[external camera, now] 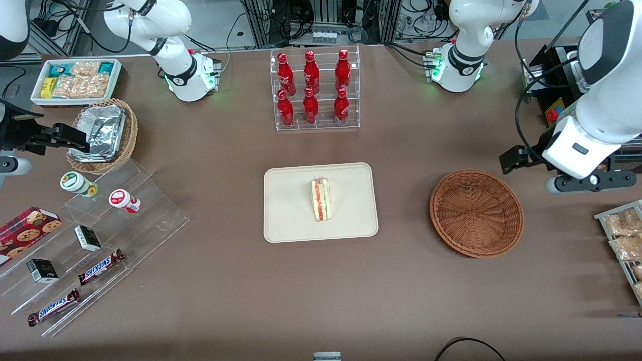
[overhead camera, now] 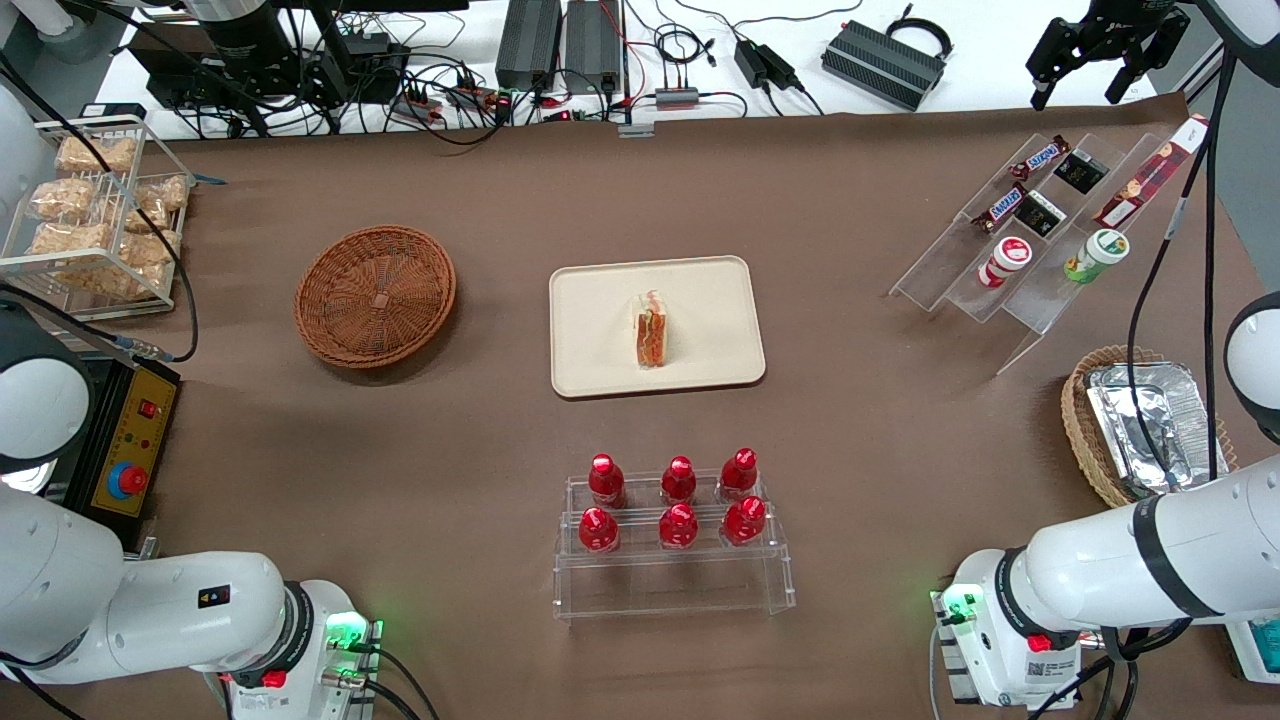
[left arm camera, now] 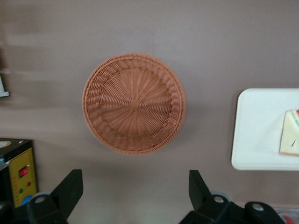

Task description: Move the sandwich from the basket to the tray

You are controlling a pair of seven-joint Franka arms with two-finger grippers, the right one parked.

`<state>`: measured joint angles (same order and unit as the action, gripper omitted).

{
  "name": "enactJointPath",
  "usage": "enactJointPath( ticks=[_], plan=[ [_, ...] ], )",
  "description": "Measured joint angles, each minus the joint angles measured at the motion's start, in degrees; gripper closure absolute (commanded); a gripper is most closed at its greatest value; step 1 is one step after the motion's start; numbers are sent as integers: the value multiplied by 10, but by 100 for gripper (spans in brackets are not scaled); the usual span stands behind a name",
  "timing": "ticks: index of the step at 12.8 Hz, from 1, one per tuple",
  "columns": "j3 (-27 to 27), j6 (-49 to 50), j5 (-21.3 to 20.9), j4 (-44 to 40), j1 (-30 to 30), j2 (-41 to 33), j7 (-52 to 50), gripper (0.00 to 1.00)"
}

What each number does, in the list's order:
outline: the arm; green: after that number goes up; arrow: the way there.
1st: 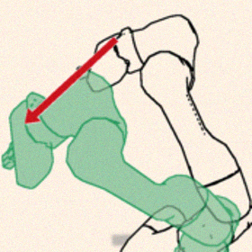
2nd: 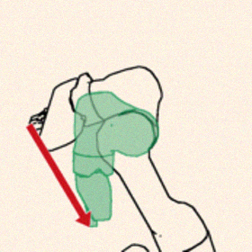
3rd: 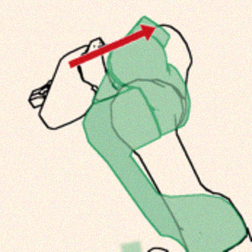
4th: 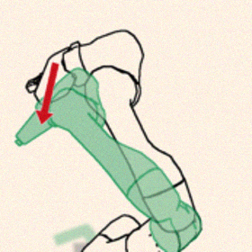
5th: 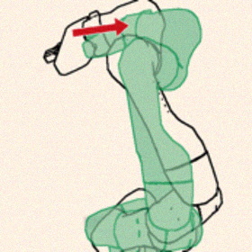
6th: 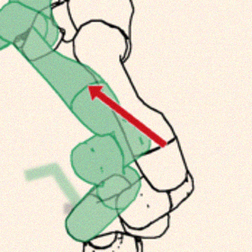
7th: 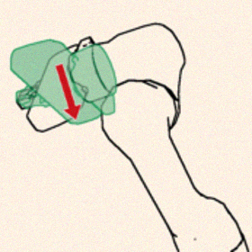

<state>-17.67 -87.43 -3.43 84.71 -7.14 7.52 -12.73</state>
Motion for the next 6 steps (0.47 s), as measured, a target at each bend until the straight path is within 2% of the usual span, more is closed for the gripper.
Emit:
enactJointPath(
  ticks=[4,6],
  plan=[
    [2,10,15,45,-34,-59,57,0],
    [30,18,21,52,-36,-73,95,1]
  ],
)
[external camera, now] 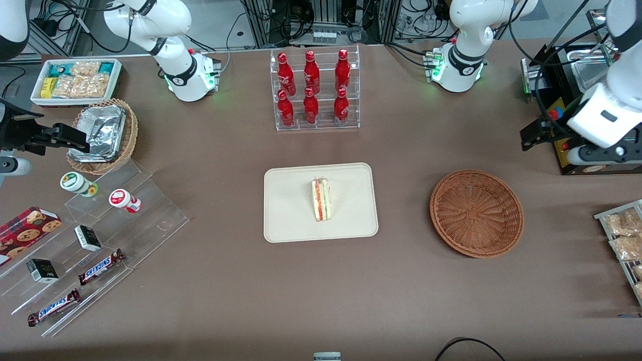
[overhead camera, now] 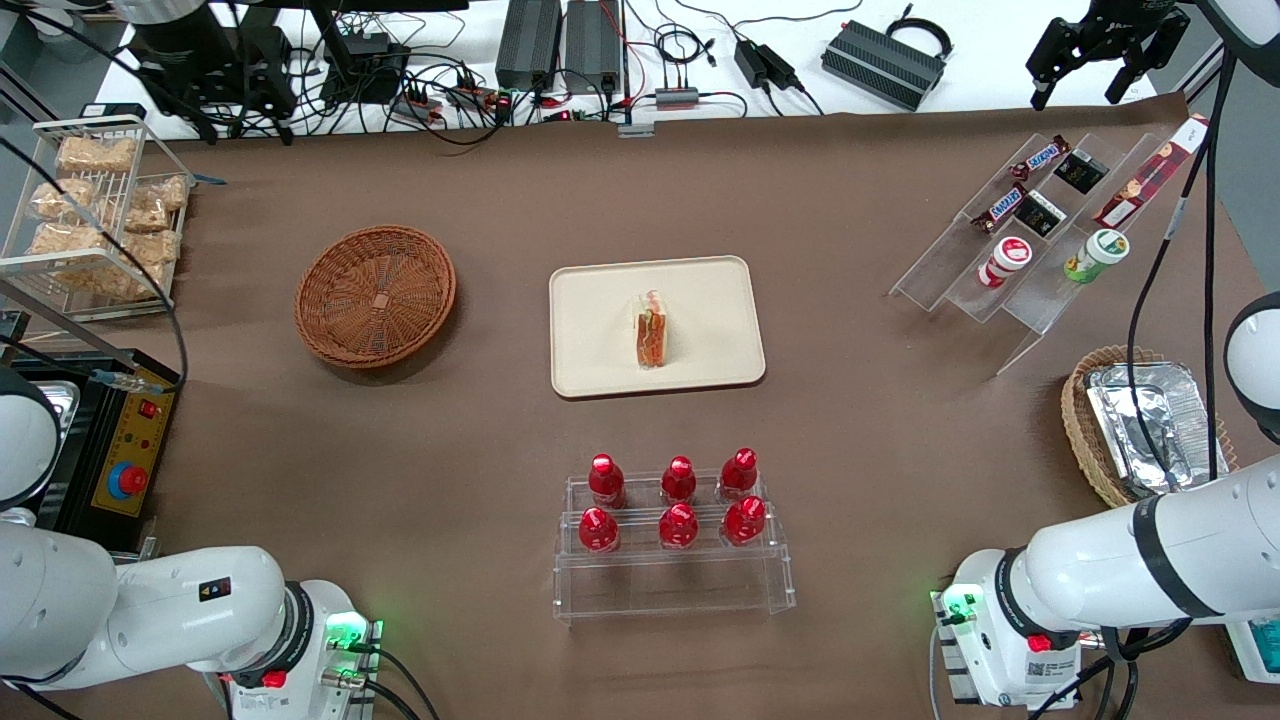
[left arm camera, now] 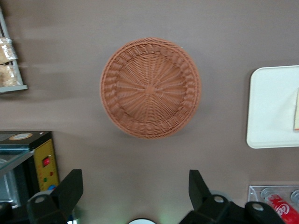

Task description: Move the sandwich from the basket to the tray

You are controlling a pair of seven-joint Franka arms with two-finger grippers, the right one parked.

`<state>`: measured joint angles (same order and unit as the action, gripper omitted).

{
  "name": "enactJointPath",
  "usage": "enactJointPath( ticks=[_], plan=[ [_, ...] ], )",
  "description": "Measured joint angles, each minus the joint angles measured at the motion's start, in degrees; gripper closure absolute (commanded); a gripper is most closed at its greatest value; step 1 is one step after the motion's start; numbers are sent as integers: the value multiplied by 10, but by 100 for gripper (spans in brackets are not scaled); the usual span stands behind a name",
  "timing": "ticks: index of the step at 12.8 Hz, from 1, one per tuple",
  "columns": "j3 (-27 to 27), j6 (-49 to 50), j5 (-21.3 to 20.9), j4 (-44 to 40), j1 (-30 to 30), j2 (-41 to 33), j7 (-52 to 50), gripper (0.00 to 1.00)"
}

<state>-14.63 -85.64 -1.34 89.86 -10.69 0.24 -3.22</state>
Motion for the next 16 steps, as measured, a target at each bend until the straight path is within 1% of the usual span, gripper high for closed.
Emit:
enactJointPath(
  ticks=[1,3,4,7,10,14,16],
  plan=[
    [36,0,8,0,17,-3,23,0],
    [124,-1,32,-2,71,-4,75,0],
    [142,-3,36,-6,85,-2,85,0],
    [146,-4,38,-39,98,21,85,1],
    [147,-4,36,-55,99,40,85,0],
    [153,0,32,-62,99,36,80,0],
    [163,3,19,-62,98,28,77,1]
  ],
)
